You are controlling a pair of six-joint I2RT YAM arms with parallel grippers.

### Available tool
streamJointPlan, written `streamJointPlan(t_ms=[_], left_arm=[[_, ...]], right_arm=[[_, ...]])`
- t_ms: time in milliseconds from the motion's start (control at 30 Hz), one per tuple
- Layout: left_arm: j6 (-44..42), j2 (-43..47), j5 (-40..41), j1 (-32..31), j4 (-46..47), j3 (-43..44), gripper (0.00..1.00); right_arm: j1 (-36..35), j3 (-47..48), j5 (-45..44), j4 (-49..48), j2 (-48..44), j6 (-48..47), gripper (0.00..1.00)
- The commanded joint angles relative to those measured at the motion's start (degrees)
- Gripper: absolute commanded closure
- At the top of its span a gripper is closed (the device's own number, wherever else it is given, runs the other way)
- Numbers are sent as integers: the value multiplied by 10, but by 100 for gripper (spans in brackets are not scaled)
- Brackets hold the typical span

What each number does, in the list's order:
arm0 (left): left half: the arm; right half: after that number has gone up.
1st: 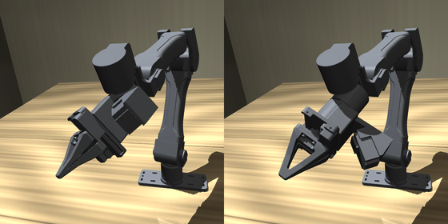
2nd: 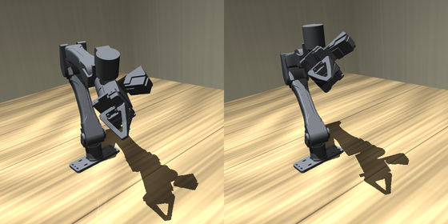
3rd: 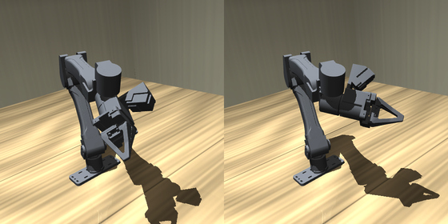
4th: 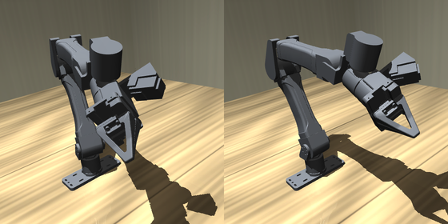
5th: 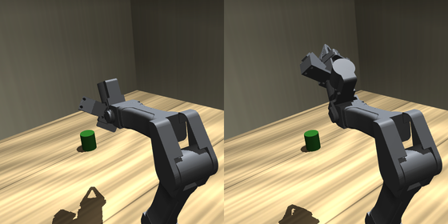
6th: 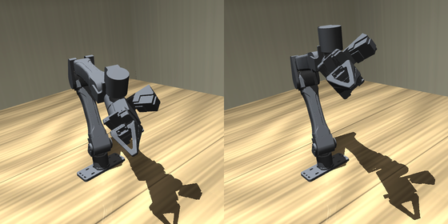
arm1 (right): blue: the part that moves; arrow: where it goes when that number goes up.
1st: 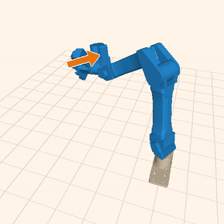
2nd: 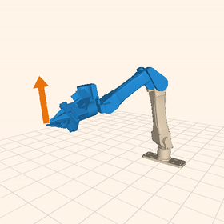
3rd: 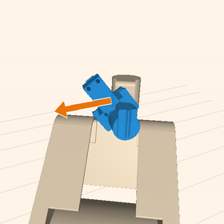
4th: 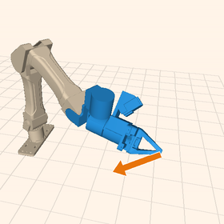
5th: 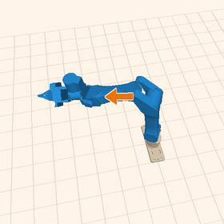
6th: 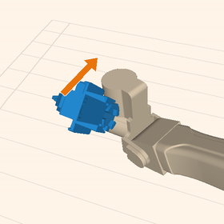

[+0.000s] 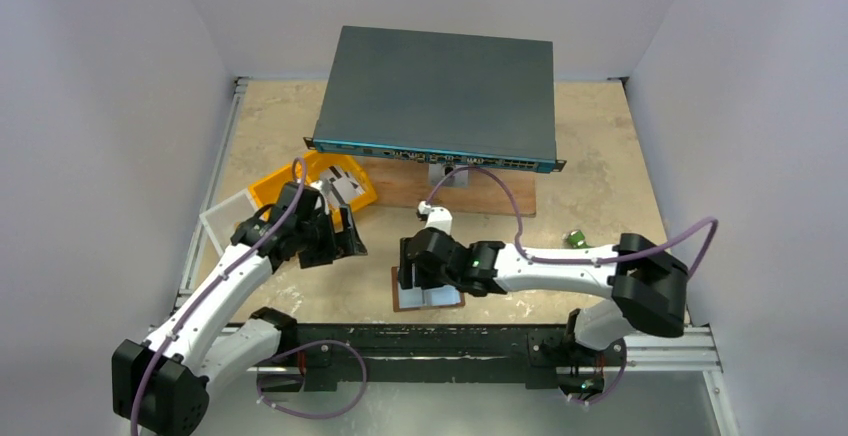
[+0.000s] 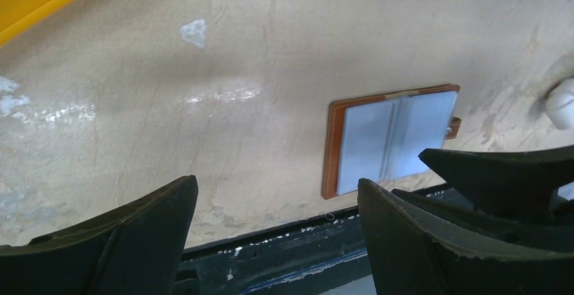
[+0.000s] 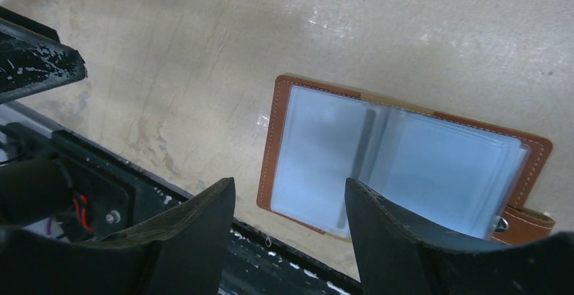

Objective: Take the credit cards out of the card holder
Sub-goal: Remove the credit card from the card holder.

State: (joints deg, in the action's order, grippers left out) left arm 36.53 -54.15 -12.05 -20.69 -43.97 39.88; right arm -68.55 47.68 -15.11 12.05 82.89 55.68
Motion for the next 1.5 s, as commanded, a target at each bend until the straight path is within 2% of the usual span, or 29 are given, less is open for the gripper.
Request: streamJointPlan(t_ms=[0,333,600,967,1100,1233,1333,1467], left_arm=[[43,18,43,2,-1,-24,12],[62,37,50,3,4,-45,12],[65,31,46,3,12,-54,12],[56,6,8,3,39,-63,12],[45,-6,-52,1,76,-74,16],[43,-22,-95,-8,104,-80,24],[42,-33,-111,-26,117,-77,39],[52,-46,-117,-53,131,-75,66]], right_arm=[[-27,76,-79,78,52,9,40],[-50,134,-97,132,139,11,41],[-56,137,-92,127,174,6,42],[-56,104,-51,96,188,16,61],[-55,89,-43,78,183,22,75],[-50,73,-35,57,172,23,86],[-43,57,-24,32,163,22,93],[-30,34,-2,0,151,24,99]])
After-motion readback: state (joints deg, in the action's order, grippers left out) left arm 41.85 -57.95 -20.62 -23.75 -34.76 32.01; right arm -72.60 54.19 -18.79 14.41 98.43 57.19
